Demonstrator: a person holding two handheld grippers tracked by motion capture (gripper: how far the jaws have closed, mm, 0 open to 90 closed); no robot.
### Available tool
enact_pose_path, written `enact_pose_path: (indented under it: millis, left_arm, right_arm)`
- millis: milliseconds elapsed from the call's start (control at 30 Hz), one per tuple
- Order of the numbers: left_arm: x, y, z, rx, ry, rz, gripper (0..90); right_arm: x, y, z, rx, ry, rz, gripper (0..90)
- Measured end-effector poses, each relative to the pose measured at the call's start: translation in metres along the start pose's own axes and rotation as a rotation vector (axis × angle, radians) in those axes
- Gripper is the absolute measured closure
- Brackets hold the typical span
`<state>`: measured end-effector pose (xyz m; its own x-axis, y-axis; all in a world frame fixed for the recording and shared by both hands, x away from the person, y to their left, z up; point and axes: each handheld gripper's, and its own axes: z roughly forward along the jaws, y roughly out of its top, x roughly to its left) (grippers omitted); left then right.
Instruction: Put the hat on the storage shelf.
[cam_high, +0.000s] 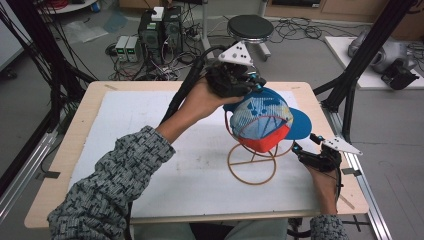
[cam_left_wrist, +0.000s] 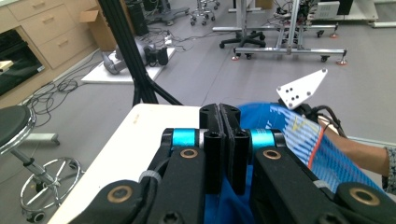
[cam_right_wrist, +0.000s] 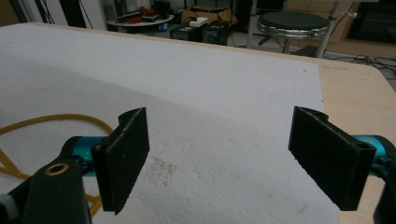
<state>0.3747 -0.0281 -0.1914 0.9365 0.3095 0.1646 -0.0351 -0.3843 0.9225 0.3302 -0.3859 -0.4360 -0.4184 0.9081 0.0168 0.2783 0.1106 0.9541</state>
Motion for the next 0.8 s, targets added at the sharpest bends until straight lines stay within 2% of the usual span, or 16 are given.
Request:
enact_pose_path:
  millis: [233, 467, 667, 800]
  left_arm:
    - [-0.009, -0.018, 0.004, -0.016, -0.008, -0.016, 87.9]
    - [-0.020, -0.028, 0.009, -0.047, -0.036, -0.026, 87.8]
    - [-0.027, -0.034, 0.014, -0.060, -0.044, -0.026, 87.8]
    - [-0.029, -0.040, 0.018, -0.092, -0.043, -0.035, 87.6]
  right_arm:
    - [0.000, 0.000, 0.000, 0.001, -0.001, -0.002, 19.5]
    - [0.000, 0.000, -0.001, 0.004, -0.003, 0.006, 19.5]
    - [0.000, 0.000, -0.001, 0.005, -0.004, 0.005, 19.5]
    - [0.000, 0.000, -0.001, 0.005, -0.002, 0.002, 19.5]
